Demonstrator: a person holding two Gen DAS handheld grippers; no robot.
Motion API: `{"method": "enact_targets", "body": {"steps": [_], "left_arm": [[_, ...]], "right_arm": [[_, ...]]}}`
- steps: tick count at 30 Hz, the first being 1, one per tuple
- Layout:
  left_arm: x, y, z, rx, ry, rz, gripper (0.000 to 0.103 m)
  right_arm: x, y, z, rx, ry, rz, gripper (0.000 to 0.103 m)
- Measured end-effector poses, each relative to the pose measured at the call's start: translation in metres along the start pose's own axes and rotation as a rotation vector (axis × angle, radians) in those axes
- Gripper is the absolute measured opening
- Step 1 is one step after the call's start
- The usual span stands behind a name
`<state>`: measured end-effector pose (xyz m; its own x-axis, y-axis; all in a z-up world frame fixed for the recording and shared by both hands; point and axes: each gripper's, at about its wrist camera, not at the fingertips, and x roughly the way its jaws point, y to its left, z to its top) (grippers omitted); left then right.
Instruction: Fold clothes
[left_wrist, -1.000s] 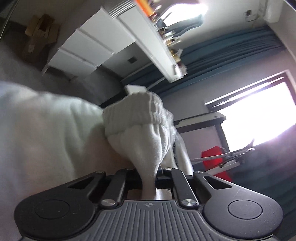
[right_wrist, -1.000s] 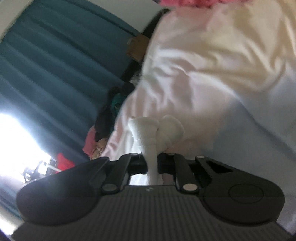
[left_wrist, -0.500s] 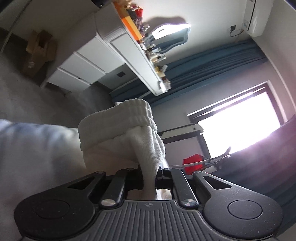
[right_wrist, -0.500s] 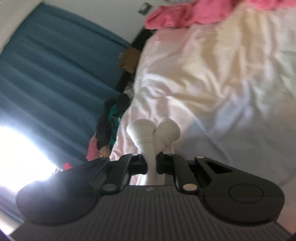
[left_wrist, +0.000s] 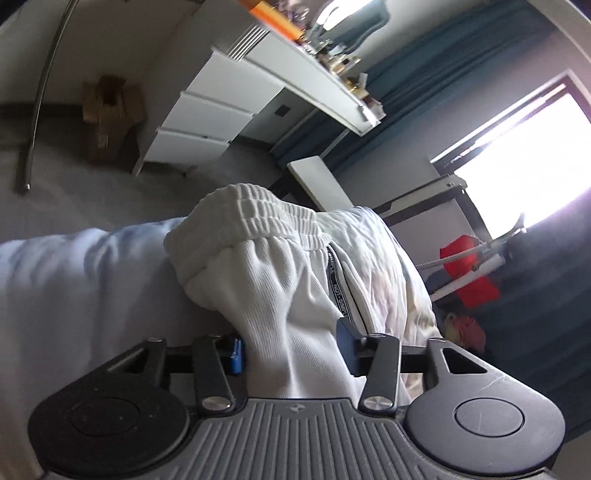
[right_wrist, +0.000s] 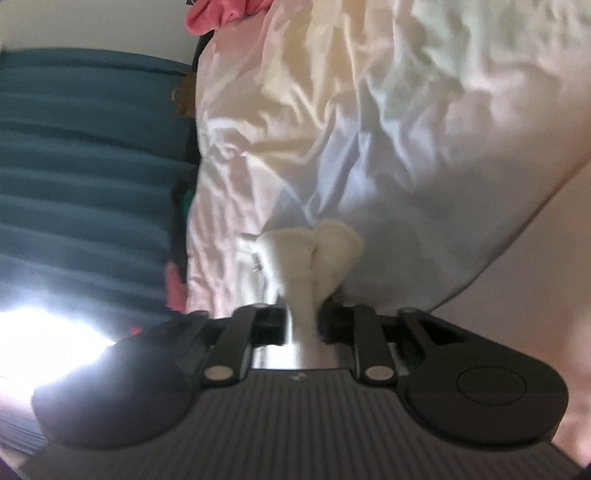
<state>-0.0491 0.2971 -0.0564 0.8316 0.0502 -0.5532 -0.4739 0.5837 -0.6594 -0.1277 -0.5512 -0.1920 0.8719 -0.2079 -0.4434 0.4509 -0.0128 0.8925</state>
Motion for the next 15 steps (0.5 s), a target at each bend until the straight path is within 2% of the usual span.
{"method": "enact_targets", "body": {"steps": [2,6,11,13,15], "left_arm": [[-0.007,-0.009,-0.008,0.042,-0.039,0.015,0.053],[-0.028,-0.032,-0.027,0.150,-0.118,0.025,0.057],[-0.041,-0.064,-0.057,0.299,-0.174,0.021,0.060],[-0.048,-0.072,-0.071,0.360,-0.180,0.010,0.063],[-0.054,-0.077,-0.090,0.420,-0.179,-0.009,0.066]], "right_arm": [[0.002,0.002,-0.002,0.000,0.022,0.023,0.059],[0.012,0.008,-0.007,-0.063,0.076,0.011,0.059],[0.035,0.008,-0.008,-0.169,0.158,-0.034,0.059],[0.037,0.010,-0.006,-0.164,0.144,0.020,0.059],[0.034,0.013,-0.004,-0.128,0.123,0.140,0.060]]}}
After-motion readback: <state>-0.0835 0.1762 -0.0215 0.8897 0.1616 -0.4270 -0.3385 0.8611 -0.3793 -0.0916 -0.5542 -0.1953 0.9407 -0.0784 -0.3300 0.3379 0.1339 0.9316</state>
